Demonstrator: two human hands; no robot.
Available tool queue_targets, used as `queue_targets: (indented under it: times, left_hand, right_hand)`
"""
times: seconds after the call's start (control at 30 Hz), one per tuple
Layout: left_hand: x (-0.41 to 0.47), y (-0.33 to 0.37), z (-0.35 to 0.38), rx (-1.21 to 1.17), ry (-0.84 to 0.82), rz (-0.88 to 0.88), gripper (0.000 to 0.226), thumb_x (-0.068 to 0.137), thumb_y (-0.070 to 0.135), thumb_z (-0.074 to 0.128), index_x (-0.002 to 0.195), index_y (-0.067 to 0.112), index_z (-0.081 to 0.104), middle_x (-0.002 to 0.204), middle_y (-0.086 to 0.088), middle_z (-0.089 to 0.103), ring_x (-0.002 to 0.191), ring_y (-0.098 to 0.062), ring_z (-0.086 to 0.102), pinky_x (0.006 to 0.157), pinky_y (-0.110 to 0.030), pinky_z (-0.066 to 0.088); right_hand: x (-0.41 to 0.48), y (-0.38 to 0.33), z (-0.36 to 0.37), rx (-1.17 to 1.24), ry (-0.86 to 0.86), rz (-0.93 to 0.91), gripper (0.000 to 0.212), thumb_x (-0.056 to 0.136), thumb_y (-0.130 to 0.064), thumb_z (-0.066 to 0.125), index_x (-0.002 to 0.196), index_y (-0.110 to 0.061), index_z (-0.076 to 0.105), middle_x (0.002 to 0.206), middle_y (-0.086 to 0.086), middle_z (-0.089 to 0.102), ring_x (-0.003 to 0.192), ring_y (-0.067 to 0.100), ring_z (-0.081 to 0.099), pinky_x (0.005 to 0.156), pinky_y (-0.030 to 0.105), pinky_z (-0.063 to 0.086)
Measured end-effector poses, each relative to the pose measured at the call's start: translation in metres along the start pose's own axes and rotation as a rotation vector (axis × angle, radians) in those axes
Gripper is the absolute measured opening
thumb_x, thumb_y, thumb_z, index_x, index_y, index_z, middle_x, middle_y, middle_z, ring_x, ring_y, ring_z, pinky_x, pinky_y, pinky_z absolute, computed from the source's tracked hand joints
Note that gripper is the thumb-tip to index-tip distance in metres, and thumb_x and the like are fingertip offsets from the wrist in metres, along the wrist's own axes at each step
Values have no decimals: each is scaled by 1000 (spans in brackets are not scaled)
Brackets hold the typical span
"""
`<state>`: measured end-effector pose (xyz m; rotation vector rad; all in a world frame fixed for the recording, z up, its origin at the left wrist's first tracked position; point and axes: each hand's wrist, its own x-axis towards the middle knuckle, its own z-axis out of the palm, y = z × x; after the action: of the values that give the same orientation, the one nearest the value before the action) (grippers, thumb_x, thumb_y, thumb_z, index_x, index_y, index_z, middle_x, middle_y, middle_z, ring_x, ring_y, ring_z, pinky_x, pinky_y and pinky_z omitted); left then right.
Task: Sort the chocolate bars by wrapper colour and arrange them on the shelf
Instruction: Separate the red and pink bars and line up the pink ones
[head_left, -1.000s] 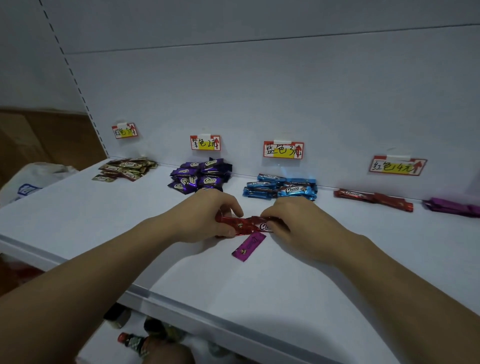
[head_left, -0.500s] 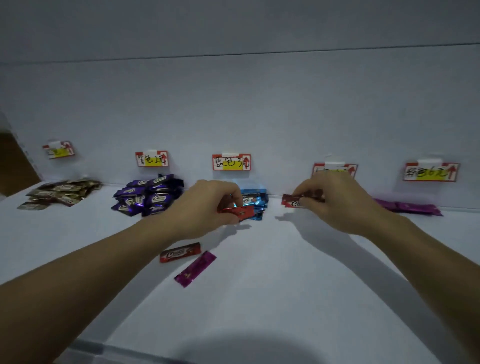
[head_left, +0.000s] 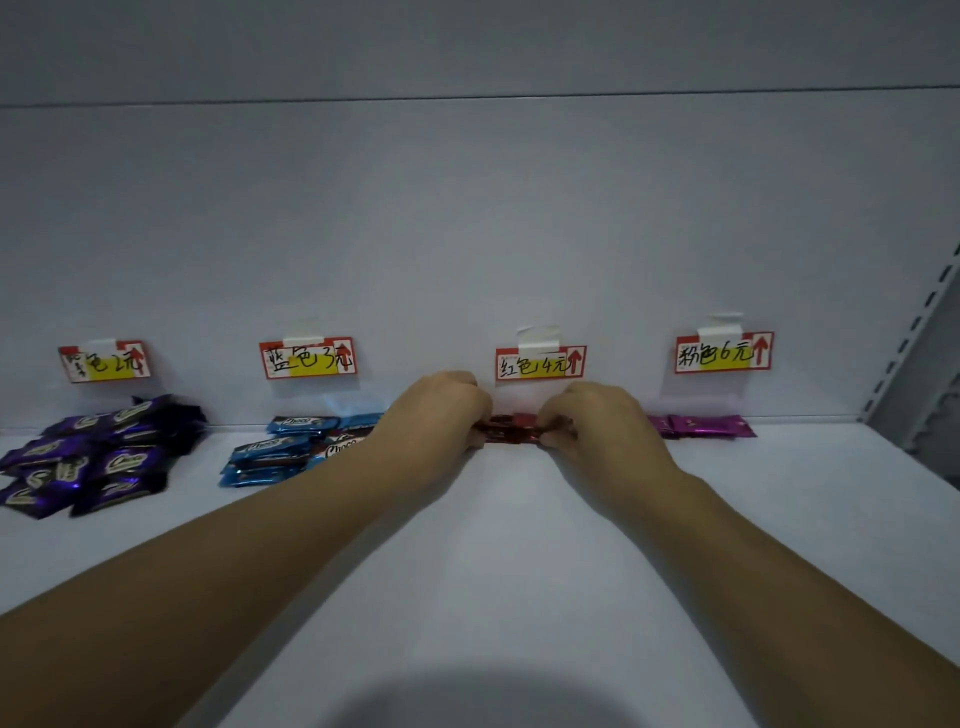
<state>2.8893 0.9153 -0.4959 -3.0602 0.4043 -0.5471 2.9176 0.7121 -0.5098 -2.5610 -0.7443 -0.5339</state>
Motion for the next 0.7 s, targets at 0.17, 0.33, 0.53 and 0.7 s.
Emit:
queue_targets:
  times: [0.17,0.33,0.53,0.7]
  left_hand:
    - [-15,-10,-18,11,-24,-7,29,89,34,73,116,22,72,114,4,63,103,-23,63,82,-40,54]
    - [-52,-26,-46,92,-53,-51,26,95,32,63,120,24,68,120,6,61,107,-19,61,78,-37,53]
    - [-119,-65,-86,134,-64,-150,20,97,34,60,116,28,65,108,6,63,97,-18,58,79,-40,54]
    - [-189,-95,-101,-8,-82,-236,23,99,38,58,119,30,64,108,12,64,92,-11,57,82,-37,53]
  right_hand:
    - [-4,-7,-7,2,8,-4,7,83,-28,76,89,-27,75,85,-12,60,82,13,55,69,31,45]
    - [-13,-38,-9,17,-60,-130,13,86,-36,72,97,-29,73,88,-13,60,86,11,55,72,33,48]
    - [-8,-104,-7,-23,-195,-340,24,102,-23,51,121,-23,65,112,-3,64,102,19,59,84,39,52]
    - [-10,-176,5,57,-326,-494,24,104,-26,48,120,-29,65,118,-9,64,108,13,57,90,31,48]
